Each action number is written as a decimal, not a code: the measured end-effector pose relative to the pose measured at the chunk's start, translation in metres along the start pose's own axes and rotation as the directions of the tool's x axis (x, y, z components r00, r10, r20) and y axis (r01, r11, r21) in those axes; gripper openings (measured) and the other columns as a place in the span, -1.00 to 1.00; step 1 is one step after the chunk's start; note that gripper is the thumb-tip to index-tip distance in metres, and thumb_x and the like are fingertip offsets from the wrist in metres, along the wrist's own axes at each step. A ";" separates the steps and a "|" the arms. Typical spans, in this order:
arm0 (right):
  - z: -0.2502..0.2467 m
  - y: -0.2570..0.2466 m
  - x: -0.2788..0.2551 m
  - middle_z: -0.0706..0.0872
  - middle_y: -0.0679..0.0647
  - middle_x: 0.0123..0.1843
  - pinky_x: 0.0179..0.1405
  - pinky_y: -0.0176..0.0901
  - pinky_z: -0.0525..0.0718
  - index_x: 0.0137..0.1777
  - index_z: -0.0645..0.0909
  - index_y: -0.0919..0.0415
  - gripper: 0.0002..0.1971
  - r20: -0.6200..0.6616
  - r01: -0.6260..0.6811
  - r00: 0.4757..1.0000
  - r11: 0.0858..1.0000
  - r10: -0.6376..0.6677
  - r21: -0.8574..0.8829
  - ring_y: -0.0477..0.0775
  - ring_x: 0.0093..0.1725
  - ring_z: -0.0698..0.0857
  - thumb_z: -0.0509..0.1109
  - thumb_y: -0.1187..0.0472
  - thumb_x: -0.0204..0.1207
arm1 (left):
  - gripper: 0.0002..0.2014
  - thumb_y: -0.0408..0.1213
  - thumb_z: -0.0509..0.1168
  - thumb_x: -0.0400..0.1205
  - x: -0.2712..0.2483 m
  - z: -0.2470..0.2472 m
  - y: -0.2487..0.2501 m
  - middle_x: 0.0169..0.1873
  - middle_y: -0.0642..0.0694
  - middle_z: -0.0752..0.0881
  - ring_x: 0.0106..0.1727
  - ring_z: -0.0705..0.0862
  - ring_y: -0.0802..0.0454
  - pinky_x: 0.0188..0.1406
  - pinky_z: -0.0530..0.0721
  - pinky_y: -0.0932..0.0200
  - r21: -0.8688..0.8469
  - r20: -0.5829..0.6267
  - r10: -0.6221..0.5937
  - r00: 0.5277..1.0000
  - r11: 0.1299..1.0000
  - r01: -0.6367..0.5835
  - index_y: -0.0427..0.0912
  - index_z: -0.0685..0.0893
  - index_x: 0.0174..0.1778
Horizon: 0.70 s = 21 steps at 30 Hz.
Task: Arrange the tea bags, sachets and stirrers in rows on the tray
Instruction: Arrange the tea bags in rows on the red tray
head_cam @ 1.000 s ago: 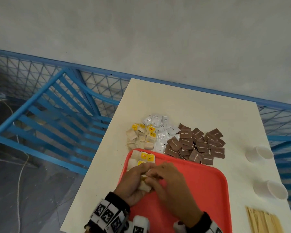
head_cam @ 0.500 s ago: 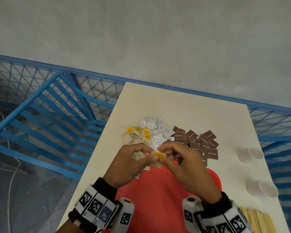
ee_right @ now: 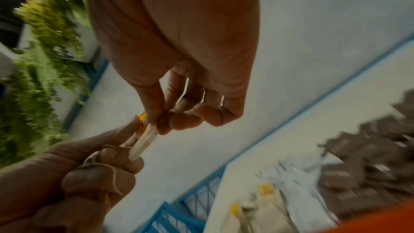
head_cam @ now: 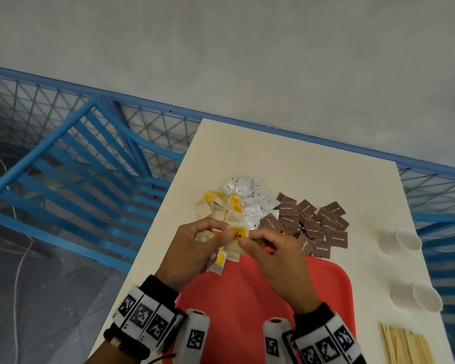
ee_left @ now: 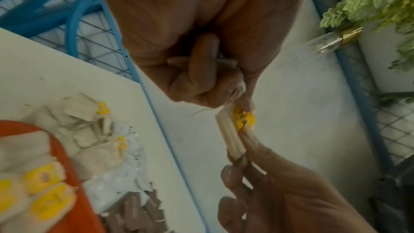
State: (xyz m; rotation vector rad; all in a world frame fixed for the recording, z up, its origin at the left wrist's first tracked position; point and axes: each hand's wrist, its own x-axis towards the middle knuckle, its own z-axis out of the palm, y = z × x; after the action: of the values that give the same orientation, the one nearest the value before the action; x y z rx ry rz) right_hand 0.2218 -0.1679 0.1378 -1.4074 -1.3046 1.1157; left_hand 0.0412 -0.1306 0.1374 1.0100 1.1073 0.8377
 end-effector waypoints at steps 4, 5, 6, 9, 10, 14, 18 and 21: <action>0.012 0.070 0.004 0.68 -0.15 -0.49 -0.38 -0.34 0.49 -0.30 0.77 0.13 -0.85 -0.071 -0.288 0.956 0.957 0.285 -0.035 -0.20 -0.44 0.54 0.54 0.29 0.51 | -0.87 -0.22 0.46 0.60 0.001 -0.019 -0.036 -0.64 0.00 0.52 -0.64 0.40 0.17 -0.67 0.35 0.41 0.123 -0.112 -0.040 0.993 0.991 0.054 -0.23 0.79 -0.11; 0.017 0.090 0.003 0.71 -0.11 -0.46 -0.37 -0.29 0.52 -0.30 0.78 0.17 -0.85 -0.090 -0.370 0.926 0.928 0.366 -0.041 -0.17 -0.42 0.57 0.54 0.28 0.50 | -0.86 -0.22 0.45 0.61 -0.001 -0.023 -0.047 -0.64 0.02 0.53 -0.63 0.41 0.17 -0.67 0.34 0.41 0.140 -0.131 -0.076 0.988 0.986 0.094 -0.23 0.79 -0.12; 0.022 0.108 0.000 0.75 -0.05 -0.42 -0.34 -0.21 0.55 -0.30 0.79 0.19 -0.86 -0.105 -0.440 0.895 0.897 0.434 -0.040 -0.12 -0.39 0.60 0.55 0.26 0.49 | -0.85 -0.22 0.45 0.61 -0.004 -0.026 -0.057 -0.63 0.01 0.53 -0.63 0.41 0.16 -0.67 0.34 0.38 0.143 -0.141 -0.118 0.983 0.980 0.138 -0.24 0.78 -0.14; 0.036 0.140 -0.003 0.70 -0.06 -0.48 -0.31 -0.15 0.54 -0.39 0.77 0.18 -0.79 -0.127 -0.561 0.824 0.827 0.553 -0.037 -0.09 -0.42 0.57 0.55 0.23 0.48 | -0.84 -0.20 0.44 0.62 -0.011 -0.033 -0.080 -0.60 -0.08 0.54 -0.63 0.41 0.11 -0.69 0.33 0.34 0.160 -0.146 -0.215 0.966 0.958 0.237 -0.23 0.77 -0.17; 0.040 0.144 -0.002 0.67 -0.09 -0.52 -0.32 -0.18 0.51 -0.43 0.75 0.16 -0.76 -0.139 -0.579 0.810 0.815 0.569 -0.035 -0.12 -0.45 0.55 0.55 0.23 0.47 | -0.84 -0.19 0.44 0.63 -0.014 -0.034 -0.085 -0.60 -0.09 0.55 -0.63 0.42 0.10 -0.69 0.34 0.33 0.164 -0.143 -0.234 0.962 0.952 0.257 -0.22 0.77 -0.17; 0.051 0.149 0.004 0.73 -0.14 -0.48 -0.31 -0.23 0.57 -0.40 0.78 0.12 -0.83 -0.187 -0.602 0.793 0.794 0.580 -0.087 -0.21 -0.46 0.59 0.58 0.23 0.42 | -0.81 -0.19 0.43 0.63 -0.021 -0.035 -0.096 -0.60 -0.09 0.56 -0.61 0.45 0.08 -0.65 0.40 0.28 0.174 -0.142 -0.271 0.952 0.940 0.294 -0.24 0.77 -0.19; 0.057 0.153 0.008 0.81 -0.08 -0.32 -0.11 -0.14 0.71 -0.31 0.81 0.12 -0.91 -0.246 -0.606 0.791 0.772 0.560 -0.190 -0.09 -0.24 0.74 0.58 0.20 0.41 | -0.76 -0.15 0.39 0.66 -0.022 -0.037 -0.097 -0.58 -0.11 0.55 -0.60 0.46 0.09 -0.64 0.40 0.28 0.146 -0.142 -0.297 0.944 0.937 0.317 -0.28 0.75 -0.19; 0.059 0.154 0.009 0.78 -0.09 -0.33 -0.09 -0.09 0.71 -0.33 0.75 0.12 -0.87 -0.291 -0.611 0.787 0.753 0.544 -0.245 -0.04 -0.20 0.74 0.59 0.16 0.40 | -0.70 -0.07 0.36 0.67 -0.022 -0.037 -0.094 -0.56 -0.11 0.54 -0.58 0.46 0.08 -0.63 0.36 0.26 0.074 -0.142 -0.331 0.933 0.936 0.344 -0.20 0.72 -0.27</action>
State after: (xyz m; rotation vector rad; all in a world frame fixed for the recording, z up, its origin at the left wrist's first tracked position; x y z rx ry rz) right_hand 0.1947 -0.1645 -0.0247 -2.2267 -0.9423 1.1326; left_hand 0.0045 -0.1735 0.0511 0.8206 1.3972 0.5782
